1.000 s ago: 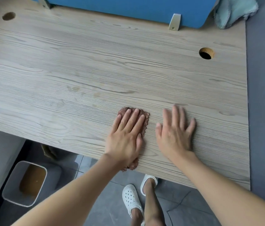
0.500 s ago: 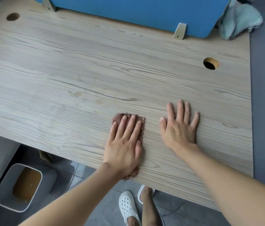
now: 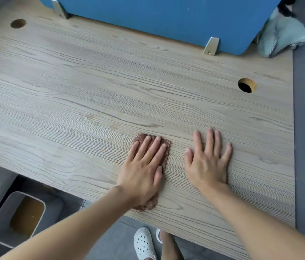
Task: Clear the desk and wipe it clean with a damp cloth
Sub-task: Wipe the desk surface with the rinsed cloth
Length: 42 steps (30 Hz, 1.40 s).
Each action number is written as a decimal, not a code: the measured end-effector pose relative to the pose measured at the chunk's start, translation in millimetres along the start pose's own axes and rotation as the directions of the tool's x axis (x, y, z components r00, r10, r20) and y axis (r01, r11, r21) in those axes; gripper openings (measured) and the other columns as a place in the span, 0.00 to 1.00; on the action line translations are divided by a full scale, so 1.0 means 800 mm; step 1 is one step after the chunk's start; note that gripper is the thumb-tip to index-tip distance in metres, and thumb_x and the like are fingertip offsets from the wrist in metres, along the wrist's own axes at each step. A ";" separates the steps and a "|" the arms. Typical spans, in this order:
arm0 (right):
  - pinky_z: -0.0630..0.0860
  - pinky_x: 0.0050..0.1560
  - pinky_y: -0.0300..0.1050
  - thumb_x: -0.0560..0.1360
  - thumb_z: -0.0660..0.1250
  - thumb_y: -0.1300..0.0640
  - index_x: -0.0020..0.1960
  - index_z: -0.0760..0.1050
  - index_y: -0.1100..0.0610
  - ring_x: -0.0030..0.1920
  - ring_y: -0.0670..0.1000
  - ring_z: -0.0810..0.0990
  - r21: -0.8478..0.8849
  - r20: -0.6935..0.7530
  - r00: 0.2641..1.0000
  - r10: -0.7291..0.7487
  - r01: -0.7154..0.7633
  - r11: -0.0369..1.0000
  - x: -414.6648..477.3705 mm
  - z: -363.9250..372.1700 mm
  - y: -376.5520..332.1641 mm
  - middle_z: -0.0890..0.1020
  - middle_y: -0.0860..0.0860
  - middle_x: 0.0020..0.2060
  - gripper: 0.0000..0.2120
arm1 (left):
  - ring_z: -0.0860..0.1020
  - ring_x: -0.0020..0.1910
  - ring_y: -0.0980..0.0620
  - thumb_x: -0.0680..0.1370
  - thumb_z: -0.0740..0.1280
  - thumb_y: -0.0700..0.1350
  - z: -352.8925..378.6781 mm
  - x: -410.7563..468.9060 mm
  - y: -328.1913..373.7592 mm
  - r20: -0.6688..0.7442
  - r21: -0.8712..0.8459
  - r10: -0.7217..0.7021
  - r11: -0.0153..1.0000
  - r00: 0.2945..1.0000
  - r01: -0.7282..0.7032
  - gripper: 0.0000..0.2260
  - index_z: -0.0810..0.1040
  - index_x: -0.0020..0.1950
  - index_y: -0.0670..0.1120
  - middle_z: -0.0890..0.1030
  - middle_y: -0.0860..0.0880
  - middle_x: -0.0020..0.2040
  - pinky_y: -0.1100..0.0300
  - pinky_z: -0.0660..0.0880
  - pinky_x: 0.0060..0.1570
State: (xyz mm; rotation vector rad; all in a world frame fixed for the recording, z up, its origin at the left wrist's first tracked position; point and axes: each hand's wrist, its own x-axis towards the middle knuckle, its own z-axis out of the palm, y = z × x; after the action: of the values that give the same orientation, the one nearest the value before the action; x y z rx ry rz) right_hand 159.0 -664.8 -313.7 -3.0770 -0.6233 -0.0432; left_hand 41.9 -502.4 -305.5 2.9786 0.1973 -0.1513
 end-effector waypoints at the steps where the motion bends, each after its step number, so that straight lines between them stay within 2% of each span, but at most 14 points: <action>1: 0.53 0.73 0.71 0.77 0.50 0.43 0.77 0.67 0.54 0.78 0.62 0.60 -0.001 -0.004 1.000 0.001 -0.001 1.000 0.000 0.001 0.000 0.65 0.62 0.76 0.32 | 0.45 0.81 0.50 0.82 0.49 0.54 -0.001 0.008 -0.011 -0.005 0.010 0.016 1.000 1.000 -0.016 0.28 0.54 0.82 0.50 0.51 0.50 0.82 0.46 0.49 0.78; 6: 0.53 0.73 0.72 0.77 0.51 0.43 0.77 0.67 0.54 0.77 0.62 0.60 -0.005 -0.020 1.000 0.000 0.000 1.000 0.001 0.001 0.000 0.65 0.62 0.76 0.32 | 0.46 0.81 0.48 0.81 0.49 0.54 -0.004 0.031 -0.009 -0.043 0.000 -0.163 0.987 0.986 0.163 0.29 0.54 0.82 0.49 0.51 0.49 0.82 0.45 0.48 0.78; 9: 0.53 0.73 0.72 0.76 0.51 0.43 0.76 0.68 0.55 0.77 0.63 0.61 0.010 -0.034 0.999 -0.002 0.002 1.000 -0.001 -0.001 0.001 0.66 0.63 0.76 0.32 | 0.45 0.81 0.47 0.81 0.50 0.54 0.002 0.018 0.019 -0.022 0.001 -0.069 0.998 0.997 0.069 0.29 0.53 0.82 0.49 0.51 0.49 0.82 0.44 0.48 0.78; 12: 0.54 0.73 0.71 0.77 0.51 0.43 0.77 0.67 0.54 0.77 0.63 0.60 -0.010 -0.018 1.000 -0.008 0.008 1.000 -0.001 -0.003 0.001 0.65 0.63 0.76 0.32 | 0.43 0.81 0.50 0.82 0.49 0.54 -0.003 0.023 0.009 0.011 -0.009 0.020 1.000 1.000 -0.020 0.28 0.51 0.82 0.51 0.48 0.51 0.82 0.47 0.46 0.78; 14: 0.54 0.73 0.71 0.76 0.51 0.43 0.77 0.67 0.54 0.77 0.63 0.60 -0.012 -0.022 1.000 -0.002 0.001 1.000 0.000 -0.002 0.001 0.65 0.62 0.76 0.32 | 0.42 0.81 0.51 0.81 0.47 0.54 -0.006 0.042 -0.008 0.002 0.006 0.000 1.000 1.000 0.000 0.28 0.50 0.82 0.51 0.48 0.51 0.82 0.47 0.46 0.78; 18: 0.54 0.73 0.72 0.76 0.51 0.43 0.76 0.68 0.54 0.77 0.63 0.61 0.000 -0.044 0.999 -0.003 0.003 1.000 0.001 -0.002 0.001 0.66 0.63 0.75 0.32 | 0.45 0.81 0.50 0.81 0.46 0.54 -0.009 0.062 -0.008 -0.032 0.008 -0.143 0.990 0.989 0.143 0.29 0.52 0.82 0.50 0.50 0.50 0.82 0.46 0.46 0.78; 22: 0.54 0.73 0.72 0.76 0.52 0.43 0.76 0.69 0.54 0.77 0.63 0.61 0.004 -0.044 0.999 0.001 -0.001 1.000 -0.001 -0.002 0.000 0.66 0.63 0.75 0.31 | 0.44 0.81 0.48 0.81 0.49 0.54 -0.001 0.036 0.024 -0.007 0.002 -0.005 1.000 1.000 0.005 0.29 0.53 0.82 0.50 0.50 0.50 0.82 0.45 0.47 0.78; 25: 0.54 0.73 0.72 0.76 0.52 0.43 0.76 0.69 0.55 0.77 0.63 0.62 0.003 -0.038 0.999 -0.011 0.011 1.000 -0.001 -0.004 0.000 0.66 0.63 0.75 0.31 | 0.43 0.81 0.51 0.82 0.49 0.55 -0.004 0.043 0.011 0.004 -0.016 0.058 0.998 0.998 -0.058 0.28 0.52 0.82 0.51 0.49 0.52 0.82 0.47 0.45 0.78; 31: 0.54 0.73 0.72 0.76 0.52 0.43 0.76 0.68 0.55 0.77 0.63 0.61 -0.001 -0.042 0.999 -0.007 0.007 1.000 0.001 -0.003 0.001 0.66 0.63 0.75 0.31 | 0.47 0.81 0.50 0.80 0.47 0.54 -0.007 0.083 -0.001 -0.043 -0.003 -0.110 0.994 0.993 0.110 0.29 0.54 0.82 0.50 0.52 0.50 0.82 0.46 0.49 0.78; 34: 0.54 0.73 0.72 0.77 0.52 0.43 0.76 0.68 0.55 0.77 0.63 0.61 0.006 -0.027 1.000 -0.004 0.004 1.000 0.000 -0.004 0.001 0.66 0.63 0.75 0.31 | 0.48 0.81 0.48 0.80 0.49 0.54 -0.002 0.064 0.019 -0.039 -0.018 -0.088 0.996 0.995 0.088 0.29 0.55 0.81 0.49 0.53 0.49 0.82 0.44 0.50 0.78; 38: 0.54 0.73 0.72 0.77 0.52 0.43 0.76 0.69 0.55 0.77 0.64 0.61 0.007 -0.016 1.000 -0.009 0.009 1.000 0.001 -0.005 0.001 0.66 0.63 0.76 0.31 | 0.43 0.81 0.51 0.81 0.48 0.55 -0.002 0.070 0.004 -0.005 -0.005 0.007 1.000 1.000 -0.007 0.28 0.50 0.82 0.52 0.48 0.52 0.82 0.46 0.47 0.78; 42: 0.53 0.73 0.72 0.77 0.51 0.43 0.76 0.68 0.55 0.77 0.64 0.60 0.009 -0.008 1.000 -0.011 0.011 1.000 0.001 -0.006 0.002 0.65 0.63 0.76 0.31 | 0.48 0.81 0.51 0.80 0.48 0.54 -0.009 0.101 -0.006 -0.054 -0.004 -0.090 0.996 0.995 0.090 0.29 0.54 0.82 0.51 0.53 0.50 0.81 0.47 0.48 0.78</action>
State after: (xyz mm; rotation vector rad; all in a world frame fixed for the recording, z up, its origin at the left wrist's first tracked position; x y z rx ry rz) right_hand 160.2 -665.7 -309.3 -3.0637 -0.6383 -0.0522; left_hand 121.4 -486.7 -308.2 2.9754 0.3381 -0.0813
